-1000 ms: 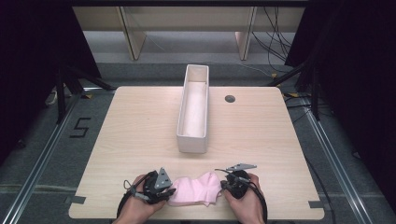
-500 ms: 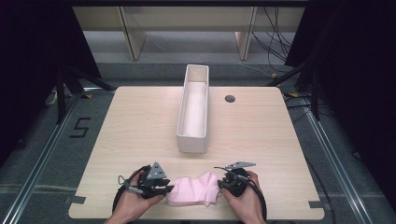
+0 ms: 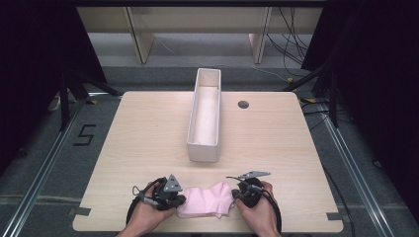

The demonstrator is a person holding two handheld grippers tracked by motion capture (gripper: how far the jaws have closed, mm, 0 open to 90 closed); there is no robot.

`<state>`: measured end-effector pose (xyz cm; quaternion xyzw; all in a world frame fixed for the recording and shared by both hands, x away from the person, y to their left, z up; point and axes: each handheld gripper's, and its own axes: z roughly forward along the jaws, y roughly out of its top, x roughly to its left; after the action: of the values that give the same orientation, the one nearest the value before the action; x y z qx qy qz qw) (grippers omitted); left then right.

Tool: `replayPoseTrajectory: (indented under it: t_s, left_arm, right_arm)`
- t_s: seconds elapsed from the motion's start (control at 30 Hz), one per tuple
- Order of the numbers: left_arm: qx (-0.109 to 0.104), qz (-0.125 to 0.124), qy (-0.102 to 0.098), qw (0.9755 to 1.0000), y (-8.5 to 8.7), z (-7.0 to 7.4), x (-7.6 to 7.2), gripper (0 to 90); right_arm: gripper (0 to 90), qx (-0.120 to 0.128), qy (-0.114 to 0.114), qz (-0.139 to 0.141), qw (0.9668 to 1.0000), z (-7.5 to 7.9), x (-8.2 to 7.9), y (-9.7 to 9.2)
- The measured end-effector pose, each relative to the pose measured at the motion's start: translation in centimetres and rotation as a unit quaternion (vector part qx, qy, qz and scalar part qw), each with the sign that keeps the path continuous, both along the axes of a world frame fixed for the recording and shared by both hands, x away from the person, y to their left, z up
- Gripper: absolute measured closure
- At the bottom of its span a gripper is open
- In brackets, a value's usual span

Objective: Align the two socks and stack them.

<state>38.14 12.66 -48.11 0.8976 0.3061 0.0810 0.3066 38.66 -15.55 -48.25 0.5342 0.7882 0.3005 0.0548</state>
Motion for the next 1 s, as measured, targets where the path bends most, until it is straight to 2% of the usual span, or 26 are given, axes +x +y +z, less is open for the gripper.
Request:
replayPoseTrajectory:
  t_s: [0.07,0.17,0.2,0.27,0.3,0.33,0.37,0.4,0.43,0.47,0.5,0.6,0.67,0.7,0.8,0.83,0.87,0.97,1.0]
  left_arm:
    - [-0.012,0.006,-0.012,0.9998,0.2,0.6,-0.1,86.9]
    - [-0.021,0.01,-0.019,0.9996,0.3,1.1,-0.3,86.9]
    - [-0.021,0.01,-0.031,0.9992,0.4,1.6,-0.4,86.9]
    - [-0.022,0.004,-0.03,0.9993,0.5,1.9,-0.5,86.9]
    - [-0.025,0.006,-0.031,0.9992,0.4,2.1,-0.5,86.8]
    - [-0.029,0.008,-0.037,0.9989,0.4,2.2,-0.5,86.9]
    - [-0.028,0.01,-0.041,0.9987,0.4,2.3,-0.6,86.9]
    - [-0.029,0.009,-0.044,0.9986,0.3,2.4,-0.6,86.9]
    - [-0.028,0.01,-0.044,0.9986,0.3,2.4,-0.6,86.9]
    - [-0.028,0.01,-0.044,0.9986,0.3,2.4,-0.6,86.9]
    - [-0.028,0.01,-0.044,0.9986,0.3,2.4,-0.6,86.9]
    - [-0.026,0.011,-0.041,0.9987,0.3,2.2,-0.5,86.9]
    - [-0.025,0.011,-0.037,0.9989,0.2,2.0,-0.6,86.9]
    - [-0.018,0.009,-0.034,0.9992,0.2,1.8,-0.5,86.9]
    - [-0.016,0.002,-0.031,0.9994,0.2,1.7,-0.5,86.9]
    - [-0.016,0.003,-0.027,0.9995,0.2,1.7,-0.5,86.9]
    - [-0.016,0.003,-0.028,0.9995,0.2,1.6,-0.5,86.9]
    - [-0.016,0.011,-0.035,0.9992,0.2,1.5,-0.5,86.9]
    - [-0.018,0.007,-0.032,0.9993,0.3,1.6,-0.5,86.9]
  right_arm:
    - [90.0,0.006,-0.001,0.001,1.0,0.4,-0.1,-0.1]
    - [90.0,0.008,-0.011,-0.003,0.9999,0.7,-0.1,-0.2]
    - [90.0,0.013,-0.007,0.0,0.9999,1.0,-0.1,-0.4]
    - [90.0,0.01,-0.012,-0.008,0.9998,1.1,0.0,-0.3]
    - [90.0,0.012,-0.011,0.002,0.9999,1.2,0.1,-0.5]
    - [89.0,0.016,-0.015,-0.017,0.9996,1.3,0.0,-0.2]
    - [89.0,0.016,-0.015,-0.017,0.9996,1.3,0.0,-0.2]
    - [81.7,0.01,-0.018,-0.005,0.9998,1.2,0.2,-0.3]
    - [80.6,0.02,-0.015,-0.011,0.9996,1.0,0.2,-0.2]
    - [80.6,0.02,-0.015,-0.011,0.9996,1.0,0.2,-0.2]
    - [78.6,0.018,-0.004,0.001,0.9998,0.9,0.2,-0.2]
    - [75.6,0.015,0.001,0.0,0.9999,0.5,0.3,-0.2]
    - [75.8,-0.003,-0.004,-0.003,1.0,0.2,0.3,-0.2]
    - [77.4,0.012,0.005,0.007,0.9999,0.1,0.2,-0.1]
    - [79.2,0.006,-0.002,0.004,1.0,-0.2,0.1,0.1]
    - [80.4,0.008,0.006,0.009,0.9999,-0.2,0.1,0.1]
    - [84.7,-0.004,0.003,0.009,0.9999,-0.3,0.2,0.0]
    - [87.9,0.007,0.005,0.009,0.9999,-0.2,0.0,0.2]
    - [88.7,0.003,-0.007,0.026,0.9996,-0.2,0.2,0.0]
